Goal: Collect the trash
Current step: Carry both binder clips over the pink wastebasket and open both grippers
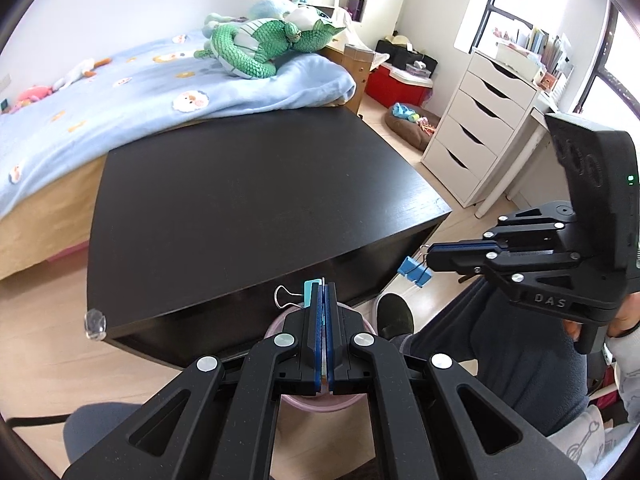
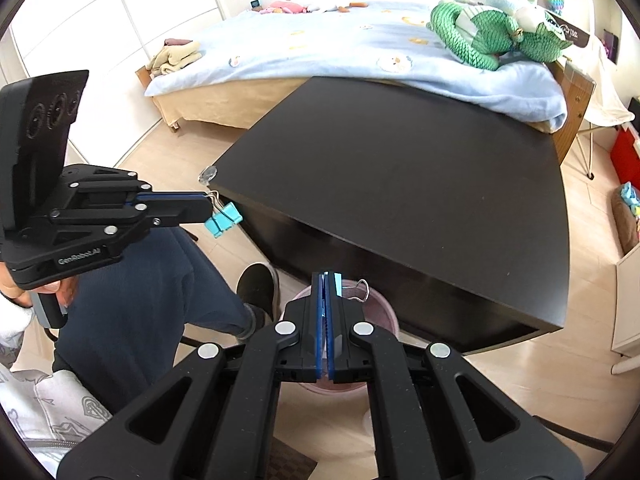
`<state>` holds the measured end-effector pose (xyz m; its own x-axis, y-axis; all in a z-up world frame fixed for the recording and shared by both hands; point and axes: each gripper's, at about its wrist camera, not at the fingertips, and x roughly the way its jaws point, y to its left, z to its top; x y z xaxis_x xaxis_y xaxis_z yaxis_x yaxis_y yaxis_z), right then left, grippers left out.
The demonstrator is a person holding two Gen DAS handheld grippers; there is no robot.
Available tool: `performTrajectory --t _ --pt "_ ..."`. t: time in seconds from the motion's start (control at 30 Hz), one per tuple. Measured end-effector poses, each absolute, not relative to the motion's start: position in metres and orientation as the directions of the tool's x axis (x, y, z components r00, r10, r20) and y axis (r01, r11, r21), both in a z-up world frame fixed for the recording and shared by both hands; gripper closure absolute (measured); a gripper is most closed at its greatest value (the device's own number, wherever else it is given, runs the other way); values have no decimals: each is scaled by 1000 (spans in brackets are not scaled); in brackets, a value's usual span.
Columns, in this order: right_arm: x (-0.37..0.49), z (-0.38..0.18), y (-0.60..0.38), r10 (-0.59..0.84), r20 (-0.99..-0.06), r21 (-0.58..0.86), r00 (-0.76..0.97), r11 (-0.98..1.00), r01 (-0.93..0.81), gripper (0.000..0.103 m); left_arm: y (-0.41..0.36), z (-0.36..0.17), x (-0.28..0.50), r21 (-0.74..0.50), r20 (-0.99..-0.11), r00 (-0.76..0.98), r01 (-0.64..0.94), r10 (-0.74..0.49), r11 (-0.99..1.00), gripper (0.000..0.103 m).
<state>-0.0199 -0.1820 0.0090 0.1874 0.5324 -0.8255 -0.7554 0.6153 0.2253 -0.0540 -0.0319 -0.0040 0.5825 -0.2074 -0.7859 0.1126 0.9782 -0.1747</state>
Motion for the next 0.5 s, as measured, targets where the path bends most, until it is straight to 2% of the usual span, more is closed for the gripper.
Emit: performTrajectory --t 0.2,0.27,0.33,0.4,0.5 --pt "-21 7 -178 540 -825 236 169 600 -765 100 -31 -3 -56 -174 -785 583 115 -208 978 102" --pt "-20 7 -177 524 -831 215 184 610 -763 82 -30 -2 -55 -172 -784 585 117 -208 978 102" --pt "-19 7 -178 526 -828 215 194 617 -757 30 -31 -2 -55 -170 -784 585 120 -208 978 102" --pt "-18 10 -182 534 -816 213 219 631 -746 12 -31 -3 -55 -170 -785 584 122 -209 978 102" --pt "-14 10 -184 504 -828 187 246 661 -726 6 -32 -4 -55 -170 -788 578 125 -211 977 102"
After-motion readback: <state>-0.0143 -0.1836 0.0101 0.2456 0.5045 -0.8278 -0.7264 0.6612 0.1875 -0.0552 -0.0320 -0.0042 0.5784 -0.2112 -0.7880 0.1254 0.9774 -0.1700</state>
